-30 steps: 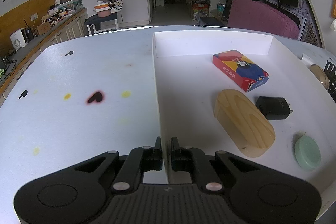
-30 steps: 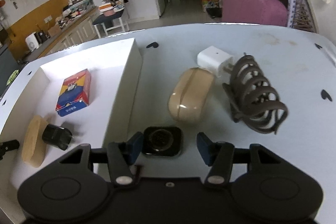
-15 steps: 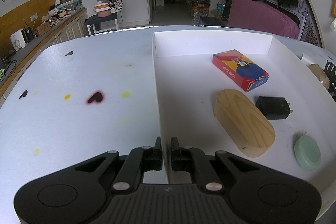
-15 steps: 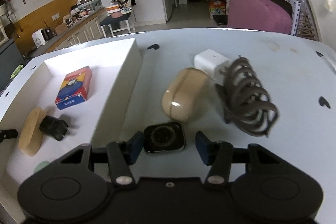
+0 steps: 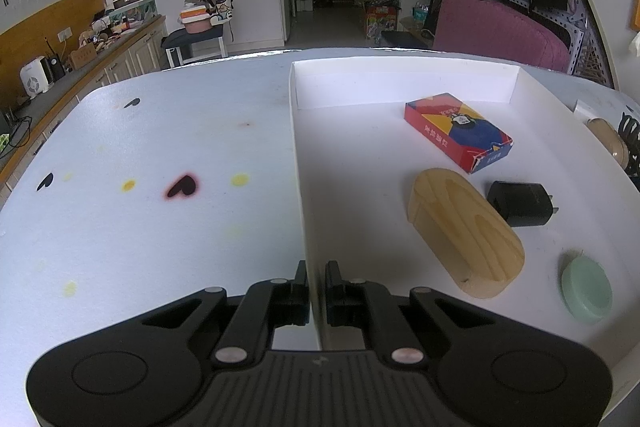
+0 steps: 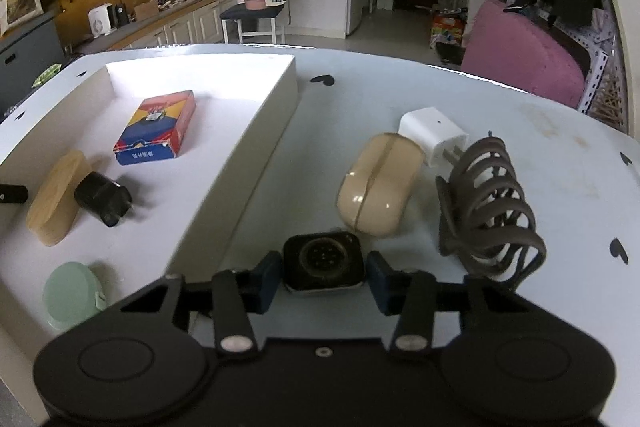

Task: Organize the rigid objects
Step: 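Carry the black smartwatch into the white box beside the charger and release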

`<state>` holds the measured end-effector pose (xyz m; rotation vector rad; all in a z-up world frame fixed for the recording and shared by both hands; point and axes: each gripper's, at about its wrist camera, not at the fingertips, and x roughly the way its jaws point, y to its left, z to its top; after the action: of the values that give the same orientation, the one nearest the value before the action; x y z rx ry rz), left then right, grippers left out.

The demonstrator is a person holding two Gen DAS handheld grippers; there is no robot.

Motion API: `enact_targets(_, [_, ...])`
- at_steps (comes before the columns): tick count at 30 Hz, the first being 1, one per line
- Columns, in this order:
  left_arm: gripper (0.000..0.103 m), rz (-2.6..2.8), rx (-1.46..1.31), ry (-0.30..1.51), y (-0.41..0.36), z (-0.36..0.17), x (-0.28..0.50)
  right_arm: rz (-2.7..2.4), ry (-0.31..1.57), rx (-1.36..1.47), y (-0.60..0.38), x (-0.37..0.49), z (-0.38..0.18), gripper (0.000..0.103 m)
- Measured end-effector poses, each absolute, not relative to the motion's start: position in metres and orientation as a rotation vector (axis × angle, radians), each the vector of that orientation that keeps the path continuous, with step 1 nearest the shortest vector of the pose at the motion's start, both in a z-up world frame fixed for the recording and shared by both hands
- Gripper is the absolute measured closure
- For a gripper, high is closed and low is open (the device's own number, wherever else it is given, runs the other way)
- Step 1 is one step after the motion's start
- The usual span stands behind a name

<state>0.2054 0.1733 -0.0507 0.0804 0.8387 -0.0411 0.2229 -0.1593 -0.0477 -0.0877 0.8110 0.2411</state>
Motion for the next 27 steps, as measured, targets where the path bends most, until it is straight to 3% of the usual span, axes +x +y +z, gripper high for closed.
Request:
enact_targets(4, [0.096,-0.041,0.083,0.838,0.173,-0.051,0.205,0.2,0.817,-0.05,-0.165,0.214,-0.043,0.056])
enact_targets(14, [0.096,-0.042,0.087,0.834,0.173,-0.051,0.206,0.371,0.633,-0.039,-0.129,0.192,0.034,0.056])
enact_targets(27, [0.096,-0.044,0.086,0.833,0.174,-0.051,0.206,0.484,0.823,-0.323,-0.06,0.209,-0.012,0.055])
